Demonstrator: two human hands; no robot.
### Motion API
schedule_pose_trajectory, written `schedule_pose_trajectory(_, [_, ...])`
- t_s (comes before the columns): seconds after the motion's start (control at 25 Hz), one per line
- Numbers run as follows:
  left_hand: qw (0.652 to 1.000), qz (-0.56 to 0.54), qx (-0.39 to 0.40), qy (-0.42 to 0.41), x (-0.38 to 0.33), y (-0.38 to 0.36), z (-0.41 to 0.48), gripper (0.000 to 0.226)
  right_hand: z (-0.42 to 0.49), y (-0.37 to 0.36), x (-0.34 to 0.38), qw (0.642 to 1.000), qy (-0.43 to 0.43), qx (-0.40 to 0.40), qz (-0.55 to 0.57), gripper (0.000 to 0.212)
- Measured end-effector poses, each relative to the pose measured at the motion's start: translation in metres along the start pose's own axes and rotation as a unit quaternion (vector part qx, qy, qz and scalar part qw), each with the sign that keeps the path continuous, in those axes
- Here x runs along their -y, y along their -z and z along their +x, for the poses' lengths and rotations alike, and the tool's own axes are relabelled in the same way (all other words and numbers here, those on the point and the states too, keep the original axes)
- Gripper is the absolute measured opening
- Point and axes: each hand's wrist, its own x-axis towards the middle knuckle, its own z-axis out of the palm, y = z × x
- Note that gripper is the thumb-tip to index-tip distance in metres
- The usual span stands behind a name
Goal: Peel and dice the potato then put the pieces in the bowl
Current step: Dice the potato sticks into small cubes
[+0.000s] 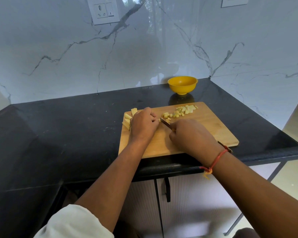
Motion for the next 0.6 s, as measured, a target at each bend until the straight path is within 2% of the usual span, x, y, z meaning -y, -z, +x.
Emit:
schedule_pose_trajectory(0.2, [1.0, -0.002, -0.001, 0.006, 0.002, 0.0, 0.001, 0.014, -0.018, 0.002, -0.009, 0.999, 0.014, -0.016, -0.033, 0.043])
schedule_pose_trajectory(0.4, [1.0, -0.002, 0.0, 0.01, 0.001, 0.0, 0.001, 0.019, -0.023, 0.0, -0.018, 0.994, 0.02, -0.103, -0.039, 0.048])
schedule_pose_trajectory(0.6, [0.999, -0.049, 0.003, -0.004, 0.001, 0.003, -0.001, 0.011, -0.02, 0.0, -0.015, 0.996, 0.017, -0.086, -0.002, 0.046])
